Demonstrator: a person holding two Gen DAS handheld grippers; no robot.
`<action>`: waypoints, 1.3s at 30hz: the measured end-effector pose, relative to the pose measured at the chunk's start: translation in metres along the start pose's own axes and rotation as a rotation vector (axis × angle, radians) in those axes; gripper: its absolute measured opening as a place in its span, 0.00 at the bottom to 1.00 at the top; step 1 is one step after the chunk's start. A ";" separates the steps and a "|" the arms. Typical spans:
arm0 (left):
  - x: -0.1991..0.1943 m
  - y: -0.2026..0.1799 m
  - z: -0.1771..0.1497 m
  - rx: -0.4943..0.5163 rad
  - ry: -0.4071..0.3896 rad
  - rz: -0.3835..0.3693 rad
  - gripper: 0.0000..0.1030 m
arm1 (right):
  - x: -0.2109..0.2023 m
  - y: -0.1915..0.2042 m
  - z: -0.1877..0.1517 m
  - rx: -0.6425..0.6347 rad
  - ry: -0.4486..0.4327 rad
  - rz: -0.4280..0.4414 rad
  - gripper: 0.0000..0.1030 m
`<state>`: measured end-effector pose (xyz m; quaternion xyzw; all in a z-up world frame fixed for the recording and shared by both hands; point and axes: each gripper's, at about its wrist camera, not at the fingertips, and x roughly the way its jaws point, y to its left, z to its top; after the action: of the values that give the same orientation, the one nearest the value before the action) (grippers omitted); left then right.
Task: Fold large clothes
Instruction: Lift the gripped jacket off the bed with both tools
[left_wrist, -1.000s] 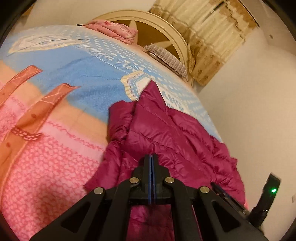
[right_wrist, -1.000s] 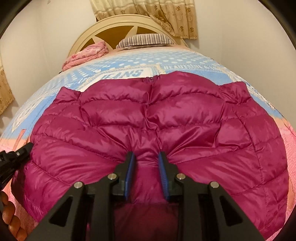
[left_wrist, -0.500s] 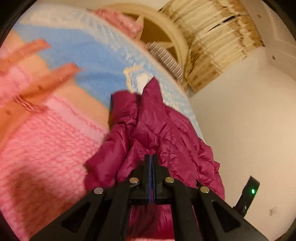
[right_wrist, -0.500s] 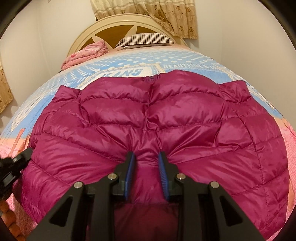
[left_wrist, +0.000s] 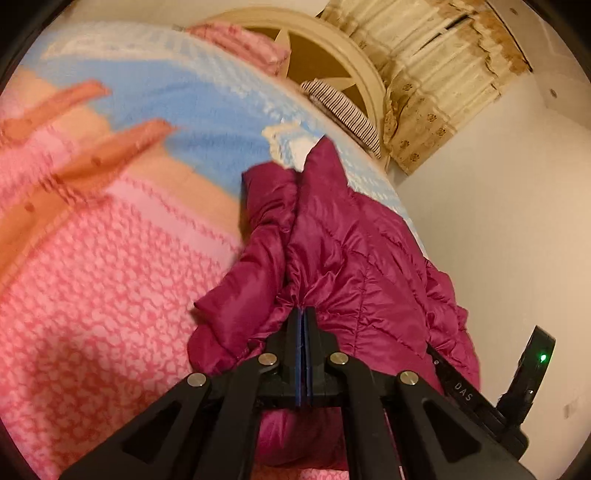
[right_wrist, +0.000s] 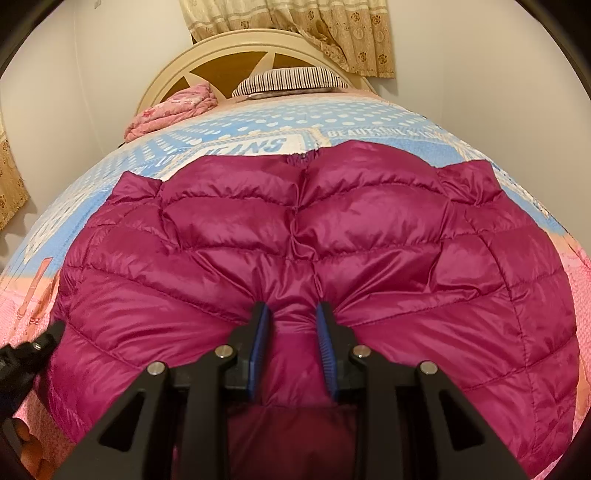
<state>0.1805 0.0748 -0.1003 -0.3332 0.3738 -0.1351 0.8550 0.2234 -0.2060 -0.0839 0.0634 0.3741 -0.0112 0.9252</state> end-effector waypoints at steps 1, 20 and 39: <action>0.001 0.007 0.001 -0.037 0.007 -0.033 0.01 | 0.000 0.000 0.000 0.000 0.000 0.001 0.30; 0.009 -0.009 0.022 0.133 -0.030 0.141 0.99 | 0.000 0.000 -0.001 -0.002 -0.002 0.001 0.30; -0.006 -0.053 0.026 0.142 0.015 -0.327 0.14 | 0.005 0.003 0.004 0.024 0.068 0.018 0.31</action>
<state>0.1964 0.0506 -0.0482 -0.3276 0.3103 -0.3009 0.8402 0.2297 -0.2035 -0.0845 0.0785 0.4043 -0.0051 0.9112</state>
